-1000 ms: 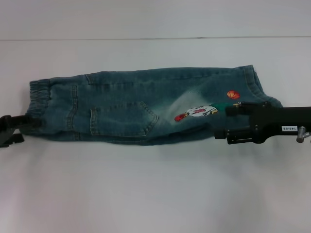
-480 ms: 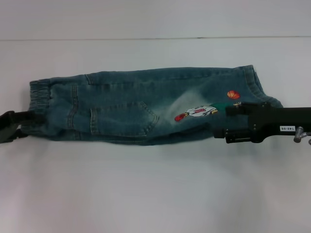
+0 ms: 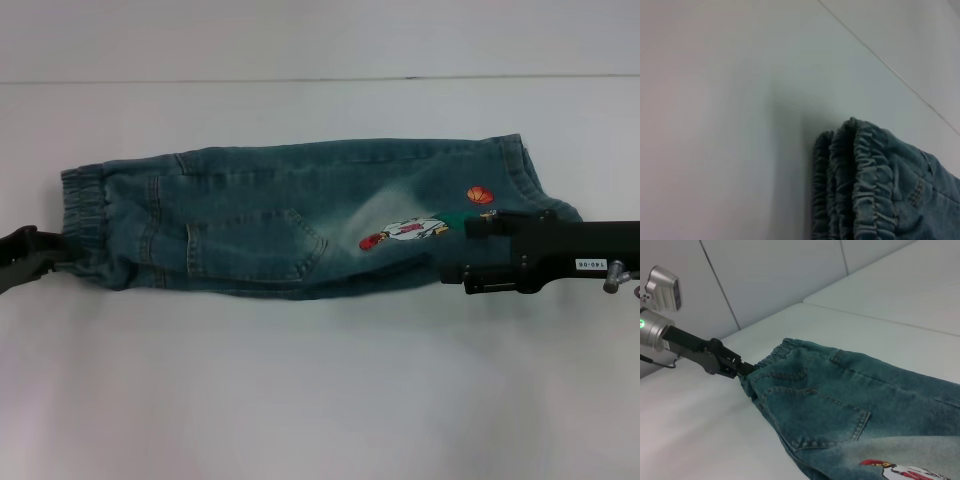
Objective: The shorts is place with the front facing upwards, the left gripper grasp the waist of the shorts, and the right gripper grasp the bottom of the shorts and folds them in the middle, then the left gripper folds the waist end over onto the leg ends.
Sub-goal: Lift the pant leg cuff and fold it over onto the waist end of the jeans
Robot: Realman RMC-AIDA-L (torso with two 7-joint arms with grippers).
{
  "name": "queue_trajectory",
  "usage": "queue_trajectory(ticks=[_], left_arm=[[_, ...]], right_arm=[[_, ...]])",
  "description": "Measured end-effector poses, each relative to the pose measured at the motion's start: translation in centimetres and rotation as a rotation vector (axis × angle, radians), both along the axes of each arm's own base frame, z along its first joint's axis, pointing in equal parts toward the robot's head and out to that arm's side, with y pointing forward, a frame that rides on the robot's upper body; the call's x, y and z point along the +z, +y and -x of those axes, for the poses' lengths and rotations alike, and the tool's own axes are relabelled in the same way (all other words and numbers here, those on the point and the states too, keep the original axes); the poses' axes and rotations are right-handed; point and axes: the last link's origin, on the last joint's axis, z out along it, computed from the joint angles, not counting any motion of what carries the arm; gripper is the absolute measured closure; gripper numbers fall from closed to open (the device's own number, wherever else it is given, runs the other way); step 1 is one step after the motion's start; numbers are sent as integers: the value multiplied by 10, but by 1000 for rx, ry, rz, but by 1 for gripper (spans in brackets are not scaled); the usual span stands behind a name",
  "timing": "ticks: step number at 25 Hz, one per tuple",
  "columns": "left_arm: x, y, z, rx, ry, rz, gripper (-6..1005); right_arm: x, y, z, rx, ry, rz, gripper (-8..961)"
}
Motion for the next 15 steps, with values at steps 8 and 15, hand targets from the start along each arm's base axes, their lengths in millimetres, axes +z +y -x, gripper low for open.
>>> queue_trajectory(ticks=[8,15], left_arm=[[0,0,-2,-12,-7,0,846],[2,0,-9,-93,-27,-16,921]], right_arm=[[0,1,-1,-4,-5,-8,6],[0,2,0,7,-10,-10,46]])
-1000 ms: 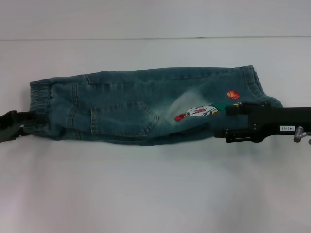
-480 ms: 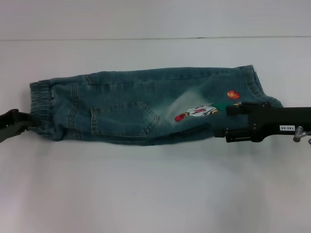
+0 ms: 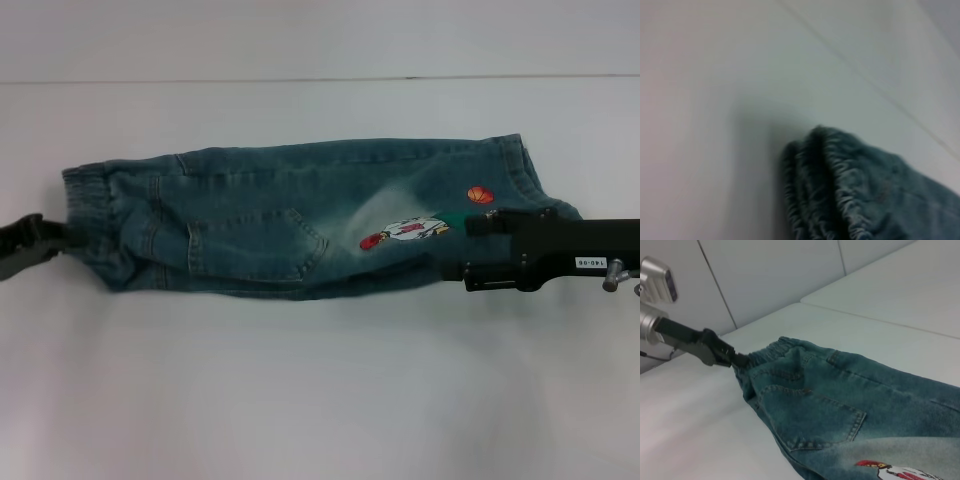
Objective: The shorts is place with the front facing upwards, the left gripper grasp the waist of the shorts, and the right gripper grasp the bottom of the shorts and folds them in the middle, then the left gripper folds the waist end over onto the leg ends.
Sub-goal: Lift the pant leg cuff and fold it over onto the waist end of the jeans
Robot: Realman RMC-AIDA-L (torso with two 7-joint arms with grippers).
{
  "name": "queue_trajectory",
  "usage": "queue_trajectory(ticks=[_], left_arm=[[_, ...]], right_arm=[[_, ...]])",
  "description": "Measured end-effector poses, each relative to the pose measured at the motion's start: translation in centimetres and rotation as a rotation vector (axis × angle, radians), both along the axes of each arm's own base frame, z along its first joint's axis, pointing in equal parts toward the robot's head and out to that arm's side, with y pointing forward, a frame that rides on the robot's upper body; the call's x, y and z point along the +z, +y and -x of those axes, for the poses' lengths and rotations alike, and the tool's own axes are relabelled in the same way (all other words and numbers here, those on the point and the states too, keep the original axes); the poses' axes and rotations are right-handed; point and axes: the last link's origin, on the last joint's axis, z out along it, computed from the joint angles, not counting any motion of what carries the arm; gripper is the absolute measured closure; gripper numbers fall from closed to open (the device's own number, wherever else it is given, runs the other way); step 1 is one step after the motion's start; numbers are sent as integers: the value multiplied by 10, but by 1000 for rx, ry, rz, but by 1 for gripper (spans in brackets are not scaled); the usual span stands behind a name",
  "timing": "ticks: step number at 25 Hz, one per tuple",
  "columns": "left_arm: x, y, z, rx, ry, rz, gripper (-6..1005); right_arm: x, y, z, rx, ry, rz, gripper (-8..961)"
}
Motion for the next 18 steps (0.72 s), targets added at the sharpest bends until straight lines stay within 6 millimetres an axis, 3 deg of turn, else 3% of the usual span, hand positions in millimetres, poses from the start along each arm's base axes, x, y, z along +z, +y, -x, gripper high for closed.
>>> queue_trajectory(ticks=[5,9,18], left_arm=[[12,1,-15,-112,-75,-34,928],[17,7,-27,-157,-104,-37,929],[26,26,-65,-281,-204,-61,929]], right_arm=[[-3,0,-1,-12,5,0,113],[-10,5,1,-27,59,-44,266],[-21,20,-7,-134,237,-325,503]])
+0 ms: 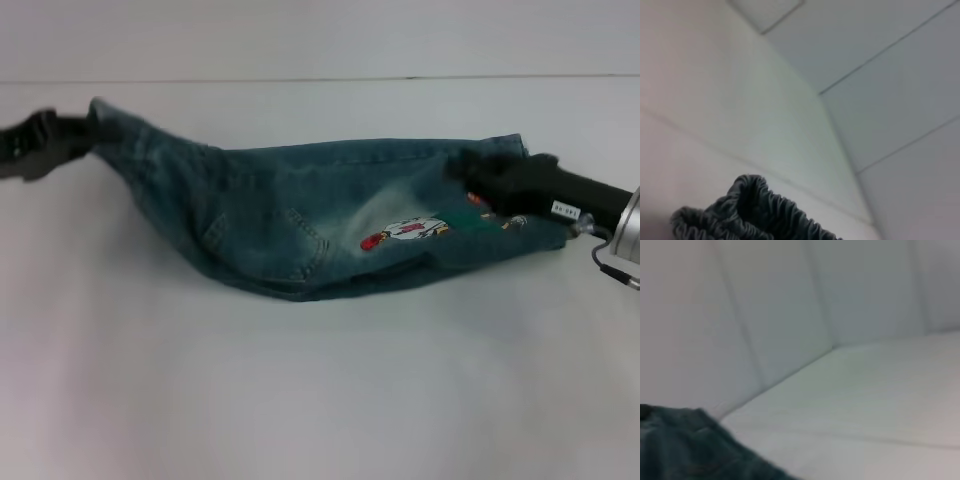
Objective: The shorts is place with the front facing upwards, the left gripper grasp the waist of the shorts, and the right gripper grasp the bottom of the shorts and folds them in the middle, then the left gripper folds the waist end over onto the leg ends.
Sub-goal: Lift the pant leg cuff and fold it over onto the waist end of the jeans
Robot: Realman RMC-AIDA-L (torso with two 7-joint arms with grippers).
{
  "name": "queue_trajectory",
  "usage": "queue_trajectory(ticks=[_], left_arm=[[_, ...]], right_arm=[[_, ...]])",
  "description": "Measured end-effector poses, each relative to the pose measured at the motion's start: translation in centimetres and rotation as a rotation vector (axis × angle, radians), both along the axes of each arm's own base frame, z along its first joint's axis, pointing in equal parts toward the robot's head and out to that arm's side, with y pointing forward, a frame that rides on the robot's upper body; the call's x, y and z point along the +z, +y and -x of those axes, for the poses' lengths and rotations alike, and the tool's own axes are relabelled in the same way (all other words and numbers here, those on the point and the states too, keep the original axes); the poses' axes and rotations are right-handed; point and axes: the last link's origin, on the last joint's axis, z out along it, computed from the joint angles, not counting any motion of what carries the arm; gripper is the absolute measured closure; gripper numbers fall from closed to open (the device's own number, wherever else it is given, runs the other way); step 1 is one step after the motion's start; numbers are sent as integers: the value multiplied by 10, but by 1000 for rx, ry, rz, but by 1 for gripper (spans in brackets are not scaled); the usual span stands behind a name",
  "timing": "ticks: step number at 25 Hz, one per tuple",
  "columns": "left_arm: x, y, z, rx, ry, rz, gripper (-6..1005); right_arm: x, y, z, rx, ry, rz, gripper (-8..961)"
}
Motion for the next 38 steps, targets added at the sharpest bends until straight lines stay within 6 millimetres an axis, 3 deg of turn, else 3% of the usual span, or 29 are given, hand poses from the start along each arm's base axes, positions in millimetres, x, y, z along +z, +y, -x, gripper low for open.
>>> queue_trajectory(ticks=[4,7,9,15,23,29,35,38], left_arm=[[5,8,-27,-88,-82,-4,929],[5,13,-46,-149,-124,2,929],[4,17,-53,-171,-134,5,929],[2,25,-71,-220,-153,16,928],[3,27,-86,-268,-179,25,928],[9,24,-92,-308,-206,29,929],[10,20,-88,-310,-210,36,928],[10,19,-85,-304,-209,38,926]], right_arm=[[-12,1,-6,-51,39,-138,594],[-29,-2,-2,-57,36,-212,731],[-43,-2,5,-48,10,-239,823],[-78,0,29,-49,-33,-190,953],[-115,2,69,4,-73,-22,947],[-141,-15,104,117,-65,111,942],[-153,-24,132,213,-39,227,938],[-151,-23,132,213,-32,227,936]])
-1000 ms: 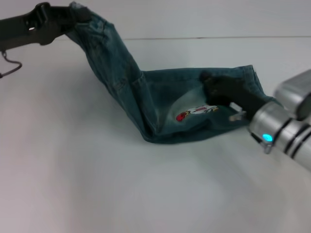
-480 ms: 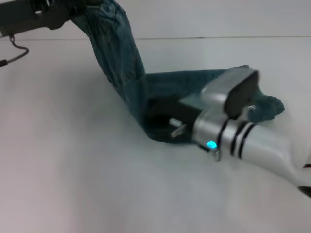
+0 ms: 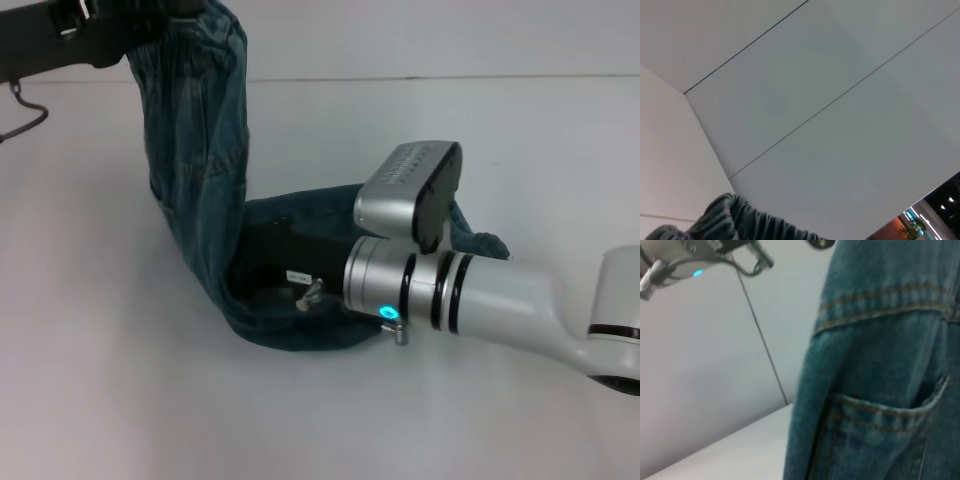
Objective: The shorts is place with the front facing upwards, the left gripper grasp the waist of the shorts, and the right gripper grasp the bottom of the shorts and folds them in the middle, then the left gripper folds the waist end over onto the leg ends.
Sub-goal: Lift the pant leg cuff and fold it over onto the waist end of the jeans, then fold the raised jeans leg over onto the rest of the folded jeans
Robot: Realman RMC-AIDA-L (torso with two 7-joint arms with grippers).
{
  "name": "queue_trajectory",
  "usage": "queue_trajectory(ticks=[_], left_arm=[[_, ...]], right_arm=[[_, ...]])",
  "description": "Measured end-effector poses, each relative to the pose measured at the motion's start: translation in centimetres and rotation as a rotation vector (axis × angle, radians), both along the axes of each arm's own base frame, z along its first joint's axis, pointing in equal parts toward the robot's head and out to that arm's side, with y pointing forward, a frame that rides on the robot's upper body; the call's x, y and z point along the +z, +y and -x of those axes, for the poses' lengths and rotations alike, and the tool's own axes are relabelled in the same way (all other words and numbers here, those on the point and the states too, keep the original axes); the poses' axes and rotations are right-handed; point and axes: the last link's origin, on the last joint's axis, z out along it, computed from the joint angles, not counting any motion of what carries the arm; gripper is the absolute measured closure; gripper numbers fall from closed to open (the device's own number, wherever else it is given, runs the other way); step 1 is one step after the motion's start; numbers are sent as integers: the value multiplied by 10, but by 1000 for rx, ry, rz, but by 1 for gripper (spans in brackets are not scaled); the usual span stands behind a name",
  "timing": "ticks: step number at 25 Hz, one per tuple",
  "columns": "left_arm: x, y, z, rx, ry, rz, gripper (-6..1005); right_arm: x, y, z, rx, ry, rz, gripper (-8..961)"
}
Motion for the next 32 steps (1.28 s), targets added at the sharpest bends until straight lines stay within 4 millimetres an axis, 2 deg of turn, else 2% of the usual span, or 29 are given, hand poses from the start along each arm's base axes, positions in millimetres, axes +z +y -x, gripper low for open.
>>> queue_trajectory(ticks=[2,6,10,15,21,22,23,28,32], left_arm=[[-2,-2,2,4,2,6,925],[-10,-6,7,11,18,23,923],[-25,-10,6,-8,49,68,920],[-48,-10,-8,-52,56,104,917],[-97,3,-31,-50,160,129,914],[-97,3,-31,-50,160,129,913],[-112,6,-36,-49,192,121,912],[-147,4,-52,-101,237,107,909],[-170,4,-57,-101,265,143,907]], right_arm=[[4,3,-7,-25,2,-13,934],[22,8,-38,-113,31,-89,931],[61,14,-81,-224,113,-260,928],[108,17,-114,-295,214,-451,924],[146,16,-131,-381,371,-622,920],[151,16,-134,-399,390,-641,919],[154,15,-137,-419,407,-660,918],[166,11,-152,-495,453,-716,914],[172,9,-160,-526,464,-739,911]])
